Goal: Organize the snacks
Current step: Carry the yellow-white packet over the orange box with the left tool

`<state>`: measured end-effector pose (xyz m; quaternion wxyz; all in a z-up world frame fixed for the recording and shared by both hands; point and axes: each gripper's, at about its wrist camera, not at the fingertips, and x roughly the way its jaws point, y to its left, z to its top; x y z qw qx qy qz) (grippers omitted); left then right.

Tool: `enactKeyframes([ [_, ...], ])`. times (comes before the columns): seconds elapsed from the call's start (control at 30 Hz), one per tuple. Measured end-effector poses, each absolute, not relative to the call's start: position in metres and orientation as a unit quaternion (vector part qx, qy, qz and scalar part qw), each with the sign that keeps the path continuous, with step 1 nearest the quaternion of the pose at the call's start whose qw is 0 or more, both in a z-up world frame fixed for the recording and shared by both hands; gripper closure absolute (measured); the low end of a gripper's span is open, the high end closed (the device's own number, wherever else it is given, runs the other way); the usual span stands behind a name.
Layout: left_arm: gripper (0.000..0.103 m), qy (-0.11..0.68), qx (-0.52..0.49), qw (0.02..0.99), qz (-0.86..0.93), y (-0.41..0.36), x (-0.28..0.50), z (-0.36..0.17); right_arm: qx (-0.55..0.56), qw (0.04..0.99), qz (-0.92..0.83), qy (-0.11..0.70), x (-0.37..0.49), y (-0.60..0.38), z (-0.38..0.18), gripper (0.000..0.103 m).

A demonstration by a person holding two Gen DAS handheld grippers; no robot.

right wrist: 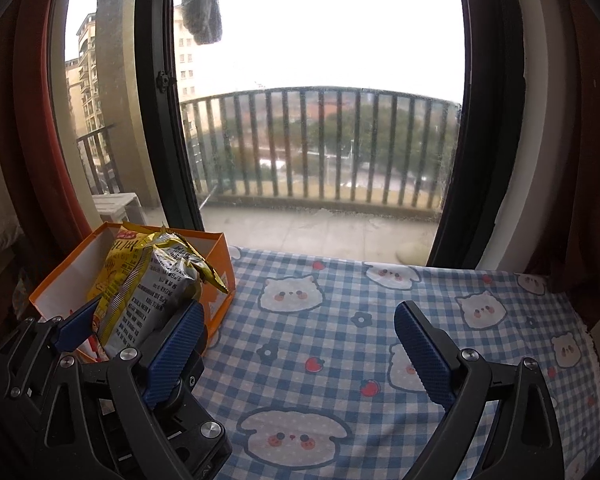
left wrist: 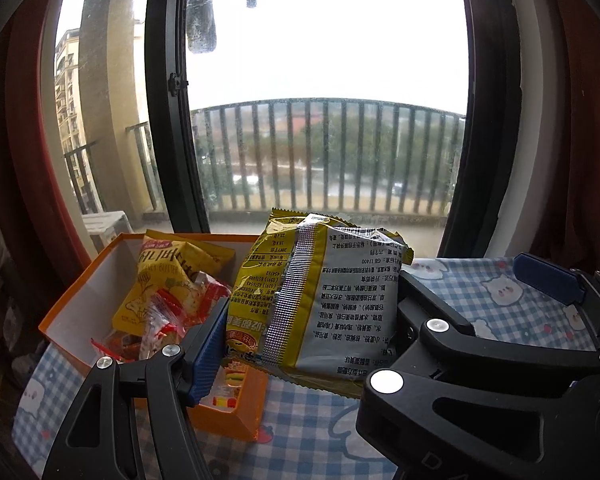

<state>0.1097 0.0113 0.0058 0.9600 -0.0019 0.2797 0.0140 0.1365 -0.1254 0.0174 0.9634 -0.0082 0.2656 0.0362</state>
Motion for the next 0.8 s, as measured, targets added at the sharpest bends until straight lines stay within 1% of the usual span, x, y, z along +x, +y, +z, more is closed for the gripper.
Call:
enactKeyframes([
  [0.2,0.032,0.265,-0.028,0.963,0.022,0.039,0.098,0.010,-0.020,0.968,0.043,0.247,0.131,-0.096,0.024,0.005],
  [0.47,0.032,0.252,-0.031,0.966,0.042,0.074,0.093,0.012,-0.026,0.970,0.058,0.233,0.131,-0.059,0.024,0.003],
  [0.8,0.032,0.259,-0.034,0.963,0.071,0.114,0.106,-0.002,-0.022,0.968,0.081,0.236,0.149,-0.018,0.011,0.002],
])
